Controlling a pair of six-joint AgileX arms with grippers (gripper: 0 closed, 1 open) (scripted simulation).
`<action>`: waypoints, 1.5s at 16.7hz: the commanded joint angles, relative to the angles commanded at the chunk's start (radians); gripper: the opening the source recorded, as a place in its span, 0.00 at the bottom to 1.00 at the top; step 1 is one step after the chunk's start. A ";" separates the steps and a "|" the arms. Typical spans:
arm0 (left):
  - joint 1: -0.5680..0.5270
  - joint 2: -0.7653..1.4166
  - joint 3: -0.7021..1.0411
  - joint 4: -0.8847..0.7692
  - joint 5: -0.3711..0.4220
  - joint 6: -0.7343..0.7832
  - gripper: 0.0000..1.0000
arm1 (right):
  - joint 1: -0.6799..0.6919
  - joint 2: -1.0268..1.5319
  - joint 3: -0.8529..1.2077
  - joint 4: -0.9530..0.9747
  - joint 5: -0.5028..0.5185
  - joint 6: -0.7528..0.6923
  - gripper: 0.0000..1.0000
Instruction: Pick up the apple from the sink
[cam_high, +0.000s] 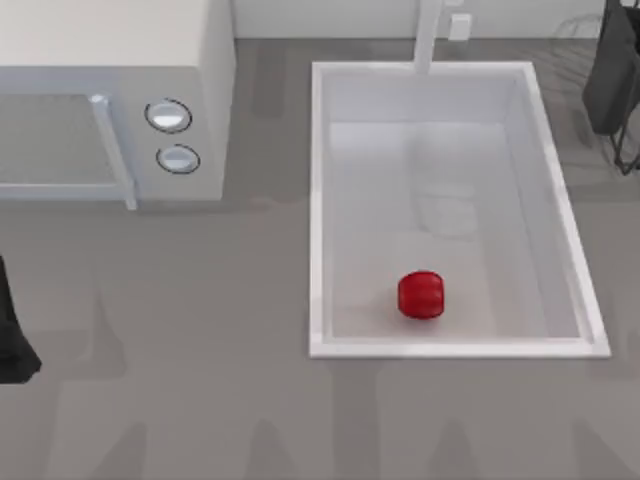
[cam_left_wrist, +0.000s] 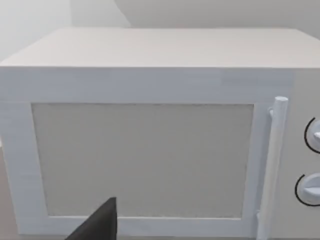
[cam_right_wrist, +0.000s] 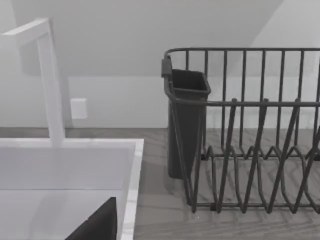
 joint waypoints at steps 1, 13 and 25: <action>0.000 0.000 0.000 0.000 0.000 0.000 1.00 | 0.000 0.000 0.000 0.000 0.000 0.000 1.00; 0.000 0.000 0.000 0.000 0.000 0.000 1.00 | 0.000 0.000 0.000 0.000 0.000 0.000 1.00; 0.000 0.000 0.000 0.000 0.000 0.000 1.00 | 0.149 0.627 0.513 -0.408 -0.009 0.245 1.00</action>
